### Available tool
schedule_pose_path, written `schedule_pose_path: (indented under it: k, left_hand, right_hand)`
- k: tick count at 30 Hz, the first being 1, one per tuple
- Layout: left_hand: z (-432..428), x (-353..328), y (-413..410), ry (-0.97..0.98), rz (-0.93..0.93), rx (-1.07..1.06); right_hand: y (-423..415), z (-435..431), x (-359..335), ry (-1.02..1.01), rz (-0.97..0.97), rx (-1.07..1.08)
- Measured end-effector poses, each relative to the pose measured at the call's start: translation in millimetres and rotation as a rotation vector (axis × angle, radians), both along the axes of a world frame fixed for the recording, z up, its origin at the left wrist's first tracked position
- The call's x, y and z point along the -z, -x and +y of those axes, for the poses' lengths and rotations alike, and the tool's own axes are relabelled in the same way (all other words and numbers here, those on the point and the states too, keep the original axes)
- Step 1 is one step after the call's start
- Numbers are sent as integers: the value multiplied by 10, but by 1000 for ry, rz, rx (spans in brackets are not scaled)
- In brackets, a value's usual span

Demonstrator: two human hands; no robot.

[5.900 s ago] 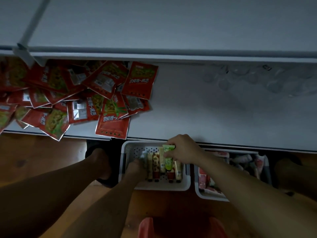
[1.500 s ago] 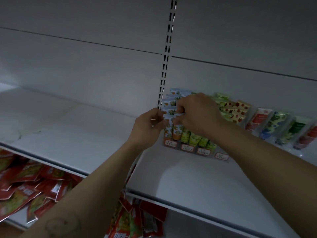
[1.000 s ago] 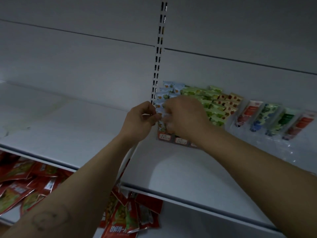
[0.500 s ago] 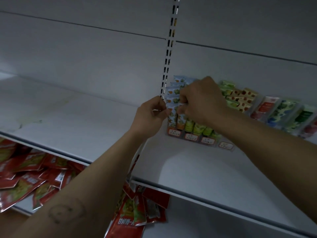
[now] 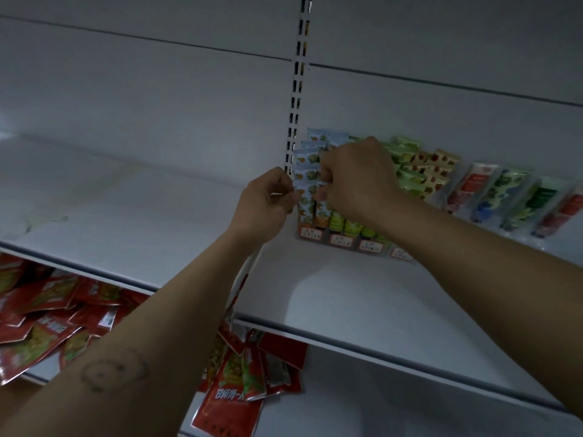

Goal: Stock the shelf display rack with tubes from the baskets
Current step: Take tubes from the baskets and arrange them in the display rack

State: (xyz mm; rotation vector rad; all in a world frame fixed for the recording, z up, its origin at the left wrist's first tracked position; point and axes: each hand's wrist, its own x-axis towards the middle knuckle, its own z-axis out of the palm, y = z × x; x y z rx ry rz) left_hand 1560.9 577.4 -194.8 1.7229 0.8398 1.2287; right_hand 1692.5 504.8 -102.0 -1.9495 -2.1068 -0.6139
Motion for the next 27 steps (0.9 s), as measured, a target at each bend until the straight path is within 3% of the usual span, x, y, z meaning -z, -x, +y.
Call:
schedule_pose_path:
  k: [22, 27]
  left_hand:
    - [26, 27, 12, -63, 42, -16]
    - [-67, -21, 27, -114, 152, -74]
  right_hand:
    - [95, -43, 98, 41, -180, 84]
    - [83, 19, 42, 71, -184, 60]
